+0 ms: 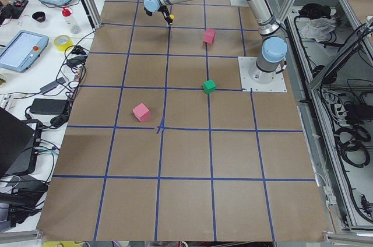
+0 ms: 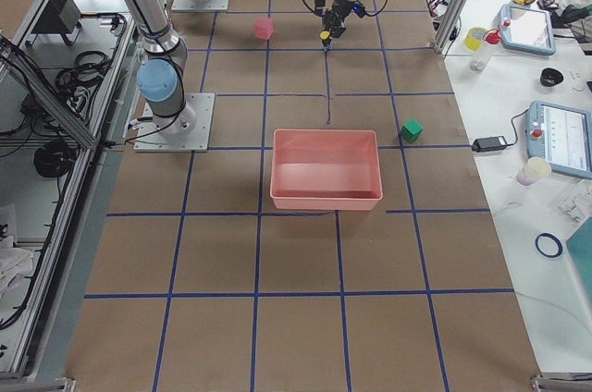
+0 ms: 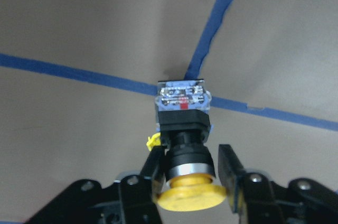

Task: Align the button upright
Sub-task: 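Lower the switch upright onto the table and open the left gripper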

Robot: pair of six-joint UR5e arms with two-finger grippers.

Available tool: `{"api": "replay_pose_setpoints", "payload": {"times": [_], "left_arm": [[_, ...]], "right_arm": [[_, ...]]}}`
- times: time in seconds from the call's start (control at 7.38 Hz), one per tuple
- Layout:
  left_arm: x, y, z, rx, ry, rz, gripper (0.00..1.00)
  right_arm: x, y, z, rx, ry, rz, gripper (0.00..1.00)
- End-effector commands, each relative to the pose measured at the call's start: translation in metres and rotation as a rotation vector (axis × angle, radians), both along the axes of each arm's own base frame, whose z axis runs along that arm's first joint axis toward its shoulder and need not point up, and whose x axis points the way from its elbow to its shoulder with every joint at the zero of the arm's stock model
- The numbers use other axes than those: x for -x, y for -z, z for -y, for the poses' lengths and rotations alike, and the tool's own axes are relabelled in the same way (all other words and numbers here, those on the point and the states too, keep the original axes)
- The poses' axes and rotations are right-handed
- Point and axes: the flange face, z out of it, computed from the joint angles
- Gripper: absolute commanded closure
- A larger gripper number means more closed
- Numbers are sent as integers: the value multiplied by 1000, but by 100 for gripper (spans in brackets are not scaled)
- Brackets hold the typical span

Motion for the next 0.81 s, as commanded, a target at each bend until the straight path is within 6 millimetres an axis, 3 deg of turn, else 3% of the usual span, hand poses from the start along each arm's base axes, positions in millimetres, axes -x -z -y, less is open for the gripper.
{"api": "replay_pose_setpoints", "payload": {"times": [0.0, 0.14, 0.41, 0.54, 0.68], "left_arm": [[-1, -1, 1, 7, -4, -4, 100], [-1, -3, 1, 10, -4, -5, 2], [-3, -17, 3, 24, -21, -35, 0], [-17, -37, 12, 56, -40, -38, 0], [-47, -71, 20, 99, -71, -42, 0]], "right_arm": [[0, 1, 1, -1, 0, -2, 0], [2, 3, 1, -5, 1, -11, 0], [2, 3, 1, -3, 1, -10, 0], [1, 3, 1, -3, 0, -8, 0], [0, 3, 1, -2, 0, -8, 0]]}}
